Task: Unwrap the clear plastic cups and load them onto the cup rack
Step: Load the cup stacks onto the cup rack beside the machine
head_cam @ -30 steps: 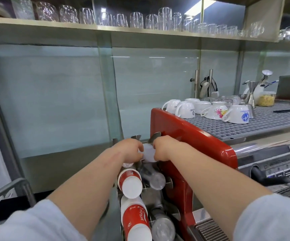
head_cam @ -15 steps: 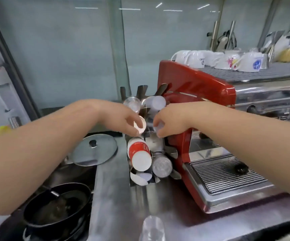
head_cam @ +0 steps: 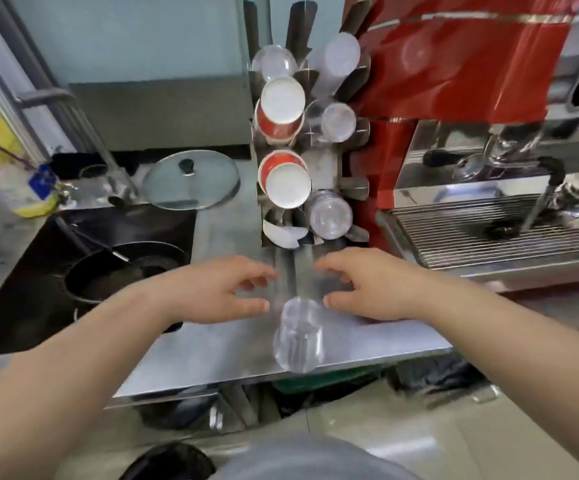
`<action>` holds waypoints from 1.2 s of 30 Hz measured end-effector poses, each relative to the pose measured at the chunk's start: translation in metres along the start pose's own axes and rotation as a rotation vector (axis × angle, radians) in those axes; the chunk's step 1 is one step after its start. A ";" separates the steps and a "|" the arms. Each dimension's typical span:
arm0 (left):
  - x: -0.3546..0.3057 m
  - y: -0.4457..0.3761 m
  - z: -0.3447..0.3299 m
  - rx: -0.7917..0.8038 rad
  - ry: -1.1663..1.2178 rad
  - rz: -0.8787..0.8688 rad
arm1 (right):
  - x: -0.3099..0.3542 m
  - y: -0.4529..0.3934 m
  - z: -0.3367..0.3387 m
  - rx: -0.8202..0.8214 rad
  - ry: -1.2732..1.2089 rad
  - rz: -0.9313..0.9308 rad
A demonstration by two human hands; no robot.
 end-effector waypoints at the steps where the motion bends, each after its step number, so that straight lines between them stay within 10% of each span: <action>1: 0.004 -0.005 -0.015 -0.018 0.036 0.011 | -0.003 -0.002 -0.015 -0.007 -0.033 -0.001; 36: 0.027 -0.066 -0.151 -0.199 0.613 -0.032 | 0.000 0.020 -0.136 -0.436 -0.473 0.047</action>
Point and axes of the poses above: each hand's wrist, its own y-axis away from the middle knuckle, its own z-axis out of the back of the hand, x = y × z, the point moved 4 cm from there along -y, towards the middle knuckle, and after that the axes turned 12 degrees about x, right-handed, at the moved point
